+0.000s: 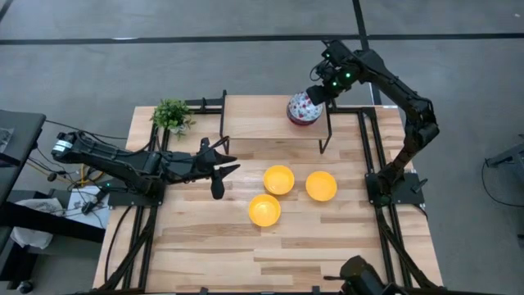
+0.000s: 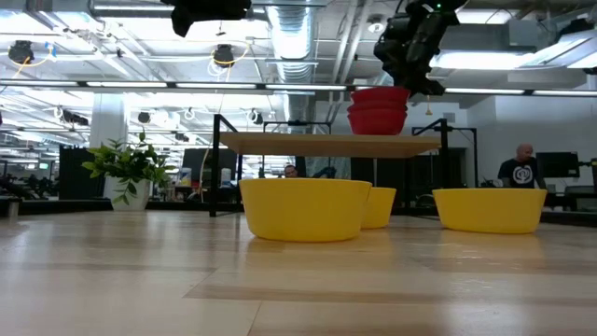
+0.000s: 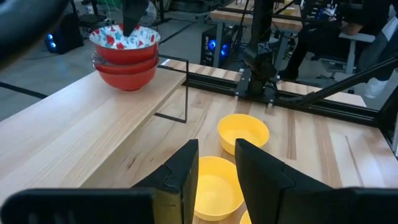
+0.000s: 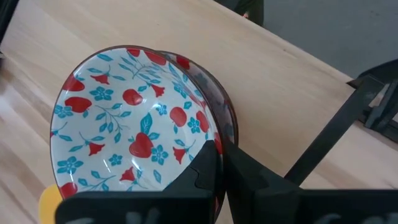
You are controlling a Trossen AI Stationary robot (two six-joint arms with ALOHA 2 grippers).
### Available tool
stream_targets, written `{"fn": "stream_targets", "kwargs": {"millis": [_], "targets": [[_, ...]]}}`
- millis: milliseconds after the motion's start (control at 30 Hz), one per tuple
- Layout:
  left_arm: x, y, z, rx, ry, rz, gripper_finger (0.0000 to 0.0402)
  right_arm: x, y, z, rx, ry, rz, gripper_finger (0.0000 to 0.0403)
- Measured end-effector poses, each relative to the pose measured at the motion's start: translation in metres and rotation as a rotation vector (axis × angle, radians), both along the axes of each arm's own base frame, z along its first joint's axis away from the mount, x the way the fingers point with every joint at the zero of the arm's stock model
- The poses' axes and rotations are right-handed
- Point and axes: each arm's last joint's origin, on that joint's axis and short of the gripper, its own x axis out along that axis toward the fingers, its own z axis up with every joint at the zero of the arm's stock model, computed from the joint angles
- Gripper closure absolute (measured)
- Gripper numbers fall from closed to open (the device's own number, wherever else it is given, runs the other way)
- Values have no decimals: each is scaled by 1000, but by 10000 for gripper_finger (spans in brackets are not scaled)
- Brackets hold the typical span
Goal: Pick & Place Mini bowls
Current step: Stack the white patterned bowl on top of the stacked white patterned bowls on the shelf
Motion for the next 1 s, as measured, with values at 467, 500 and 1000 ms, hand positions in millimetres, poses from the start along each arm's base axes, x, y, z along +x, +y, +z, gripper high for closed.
{"fn": "stream_targets", "kwargs": {"millis": [467,500,1000], "targets": [[0,0,0,0,0,0,297,2,1,0,-23,16,-10,381],[0,0,0,-1,0,0,297,2,1,0,-23,16,-10,380],[0,0,0,-1,0,0,297,3,0,1,-32,-1,-21,385]]}}
